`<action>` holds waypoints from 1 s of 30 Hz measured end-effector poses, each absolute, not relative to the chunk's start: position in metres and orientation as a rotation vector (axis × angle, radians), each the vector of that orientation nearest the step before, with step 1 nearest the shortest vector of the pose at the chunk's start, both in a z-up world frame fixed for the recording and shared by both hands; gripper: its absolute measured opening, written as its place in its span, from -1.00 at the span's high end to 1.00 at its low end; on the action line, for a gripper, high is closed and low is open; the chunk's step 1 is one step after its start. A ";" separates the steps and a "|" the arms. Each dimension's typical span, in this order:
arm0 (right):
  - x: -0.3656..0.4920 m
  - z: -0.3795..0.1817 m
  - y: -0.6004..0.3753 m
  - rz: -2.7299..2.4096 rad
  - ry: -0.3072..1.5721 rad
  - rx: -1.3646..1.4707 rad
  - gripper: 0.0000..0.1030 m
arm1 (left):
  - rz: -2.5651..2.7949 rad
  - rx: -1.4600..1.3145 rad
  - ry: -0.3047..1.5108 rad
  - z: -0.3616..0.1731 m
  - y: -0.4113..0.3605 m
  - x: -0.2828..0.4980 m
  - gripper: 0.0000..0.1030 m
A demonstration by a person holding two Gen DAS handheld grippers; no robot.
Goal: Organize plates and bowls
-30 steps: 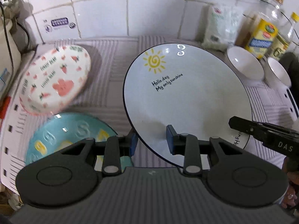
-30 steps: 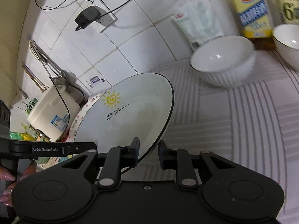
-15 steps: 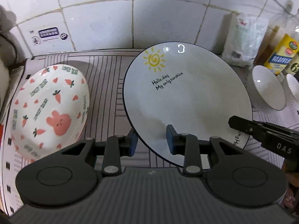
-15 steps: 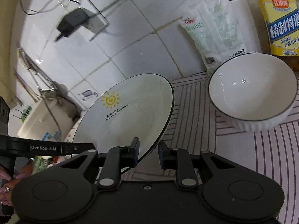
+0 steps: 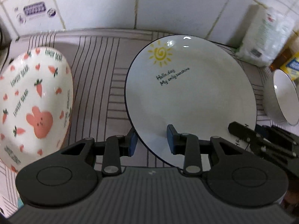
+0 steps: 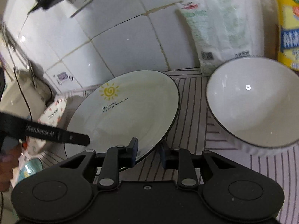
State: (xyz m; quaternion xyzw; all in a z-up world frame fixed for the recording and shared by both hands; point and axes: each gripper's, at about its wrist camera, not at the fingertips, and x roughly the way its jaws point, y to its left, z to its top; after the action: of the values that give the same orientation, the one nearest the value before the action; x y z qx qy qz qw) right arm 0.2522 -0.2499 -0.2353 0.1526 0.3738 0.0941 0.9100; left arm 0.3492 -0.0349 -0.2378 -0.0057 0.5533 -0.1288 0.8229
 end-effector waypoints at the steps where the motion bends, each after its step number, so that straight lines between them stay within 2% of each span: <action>1: 0.253 -0.235 -0.248 0.191 0.776 0.300 0.40 | -0.265 -0.009 1.175 -0.237 -0.036 0.349 0.37; 5: 0.254 -0.229 -0.236 0.170 0.800 0.230 0.26 | -0.193 0.086 1.149 -0.229 -0.044 0.337 0.19; 6: 0.253 -0.227 -0.231 0.158 0.807 0.198 0.18 | -0.187 0.072 1.147 -0.226 -0.041 0.332 0.19; 8: 0.250 -0.223 -0.223 0.151 0.825 0.149 -0.15 | -0.195 0.023 1.160 -0.219 -0.033 0.322 0.14; 10: 0.242 -0.215 -0.220 0.153 0.820 0.121 -0.25 | -0.188 0.012 1.147 -0.207 -0.025 0.309 0.13; 22: 0.180 -0.151 -0.214 0.164 0.706 0.116 -0.36 | -0.223 0.007 1.058 -0.138 0.007 0.234 0.03; 30: 0.135 -0.113 -0.197 0.178 0.657 0.074 -0.37 | -0.207 0.024 1.024 -0.123 0.030 0.187 0.02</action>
State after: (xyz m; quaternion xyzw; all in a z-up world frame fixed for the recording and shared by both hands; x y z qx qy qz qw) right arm 0.1348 -0.1974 -0.1127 0.0365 0.3221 0.0875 0.9419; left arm 0.1867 0.0298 -0.1230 0.0116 0.4891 -0.0991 0.8665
